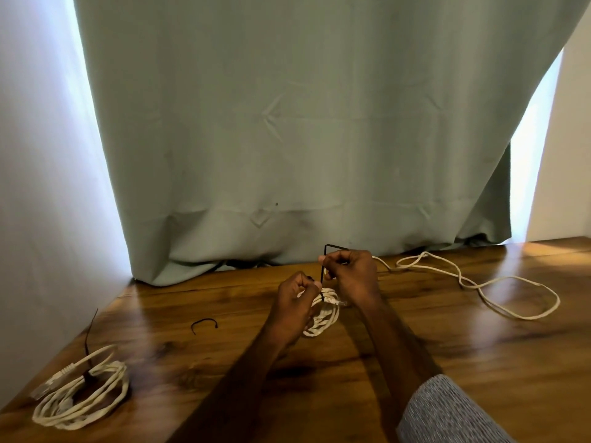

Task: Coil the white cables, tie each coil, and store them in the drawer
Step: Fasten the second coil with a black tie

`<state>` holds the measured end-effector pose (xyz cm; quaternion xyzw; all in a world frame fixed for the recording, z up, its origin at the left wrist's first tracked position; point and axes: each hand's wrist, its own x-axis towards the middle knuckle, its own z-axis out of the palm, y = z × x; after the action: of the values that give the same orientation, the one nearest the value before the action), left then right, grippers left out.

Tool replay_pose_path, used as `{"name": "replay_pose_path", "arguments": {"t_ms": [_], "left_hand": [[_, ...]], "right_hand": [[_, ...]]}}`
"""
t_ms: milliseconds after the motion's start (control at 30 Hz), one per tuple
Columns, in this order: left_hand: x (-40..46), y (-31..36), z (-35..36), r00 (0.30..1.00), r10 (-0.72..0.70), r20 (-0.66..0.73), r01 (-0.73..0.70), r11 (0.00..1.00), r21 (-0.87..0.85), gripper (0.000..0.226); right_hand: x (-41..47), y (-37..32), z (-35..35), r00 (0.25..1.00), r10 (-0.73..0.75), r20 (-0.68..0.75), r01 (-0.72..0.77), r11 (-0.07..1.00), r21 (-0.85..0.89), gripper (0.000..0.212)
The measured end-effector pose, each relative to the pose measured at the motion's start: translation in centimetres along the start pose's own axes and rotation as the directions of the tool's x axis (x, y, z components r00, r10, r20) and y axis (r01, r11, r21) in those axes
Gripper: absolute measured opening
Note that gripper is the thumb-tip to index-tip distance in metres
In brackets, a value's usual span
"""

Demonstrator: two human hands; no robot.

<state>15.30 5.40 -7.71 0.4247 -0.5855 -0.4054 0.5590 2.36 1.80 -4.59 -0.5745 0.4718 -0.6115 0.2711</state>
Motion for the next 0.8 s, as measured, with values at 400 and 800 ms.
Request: {"name": "replay_pose_path", "arguments": {"t_ms": [400, 800], "left_hand": [[1.2, -1.0, -2.9, 0.955, -0.181, -0.236, 0.109, 0.952, -0.287, 0.021], [1.7, -0.6, -3.8, 0.914, -0.232, -0.332, 0.055, 0.883, -0.467, 0.025]], "right_hand": [[-1.4, -1.0, 2.7, 0.831, -0.402, 0.385, 0.395, 0.913, 0.102, 0.008], [-1.7, 0.1, 3.3, 0.68, -0.499, 0.537, 0.664, 0.73, -0.163, 0.012]]}}
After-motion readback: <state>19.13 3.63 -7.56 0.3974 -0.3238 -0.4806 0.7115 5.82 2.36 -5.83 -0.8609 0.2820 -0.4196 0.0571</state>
